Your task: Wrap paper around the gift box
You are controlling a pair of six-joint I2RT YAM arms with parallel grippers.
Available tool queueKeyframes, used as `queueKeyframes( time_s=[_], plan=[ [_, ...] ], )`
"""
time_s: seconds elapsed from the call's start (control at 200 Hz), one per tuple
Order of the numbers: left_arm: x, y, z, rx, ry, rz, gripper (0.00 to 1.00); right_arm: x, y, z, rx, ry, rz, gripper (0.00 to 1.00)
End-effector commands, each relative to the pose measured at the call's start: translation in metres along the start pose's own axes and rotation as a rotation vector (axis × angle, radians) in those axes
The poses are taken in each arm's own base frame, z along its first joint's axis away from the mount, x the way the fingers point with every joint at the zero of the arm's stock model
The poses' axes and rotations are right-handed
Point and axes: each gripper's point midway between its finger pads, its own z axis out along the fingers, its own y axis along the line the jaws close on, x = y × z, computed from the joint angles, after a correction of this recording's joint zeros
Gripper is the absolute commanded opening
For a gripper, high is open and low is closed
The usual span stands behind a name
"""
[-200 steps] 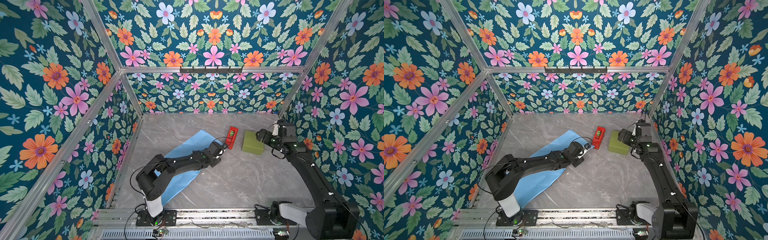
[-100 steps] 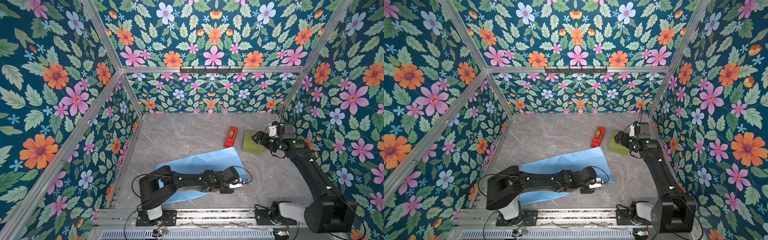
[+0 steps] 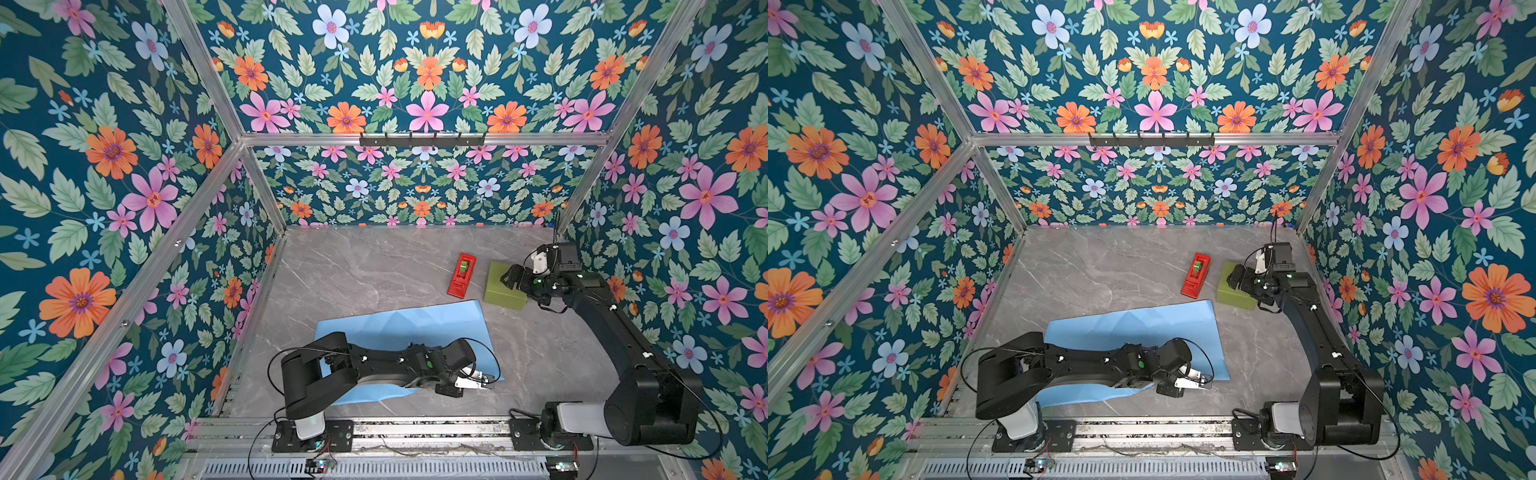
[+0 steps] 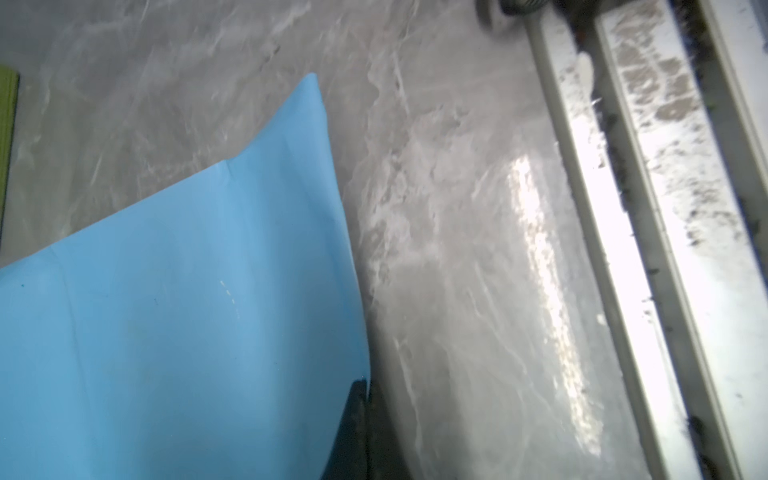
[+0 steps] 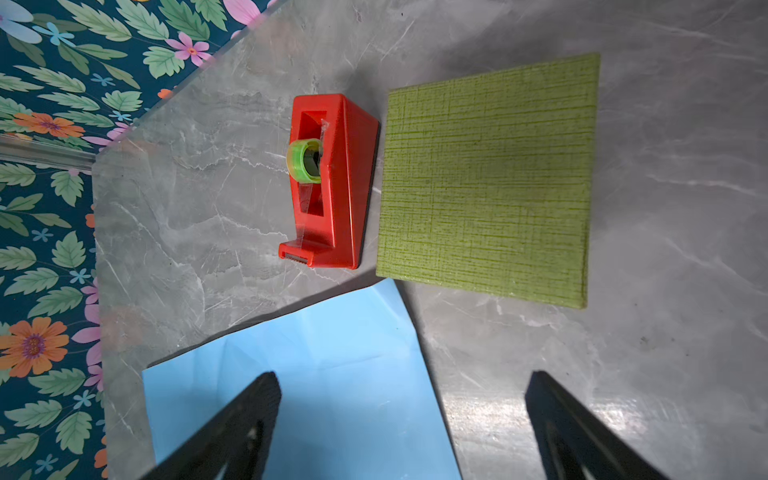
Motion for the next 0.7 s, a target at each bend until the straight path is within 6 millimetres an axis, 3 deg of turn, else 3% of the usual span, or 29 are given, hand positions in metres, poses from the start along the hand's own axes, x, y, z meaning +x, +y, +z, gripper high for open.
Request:
queueKeyframes(
  time_s=[0.0, 0.2, 0.375, 0.555, 0.695],
  plan=[
    [-0.023, 0.007, 0.007, 0.008, -0.057, 0.109, 0.0, -0.001, 0.002, 0.001, -0.014, -0.002, 0.004, 0.94],
    [-0.024, 0.009, 0.021, 0.027, -0.038, 0.186, 0.0, -0.001, -0.002, 0.004, 0.014, 0.012, -0.008, 0.94],
    [-0.011, 0.01, 0.012, 0.022, -0.028, 0.151, 0.0, -0.011, -0.003, 0.005, 0.033, 0.0, -0.015, 0.94],
    [-0.02, 0.015, 0.0, -0.017, -0.085, 0.044, 0.4, -0.026, -0.013, 0.009, 0.117, -0.018, -0.033, 0.95],
    [-0.038, 0.029, -0.018, -0.055, -0.156, -0.067, 0.67, -0.042, -0.037, 0.01, 0.197, -0.034, -0.009, 0.95]
  ],
)
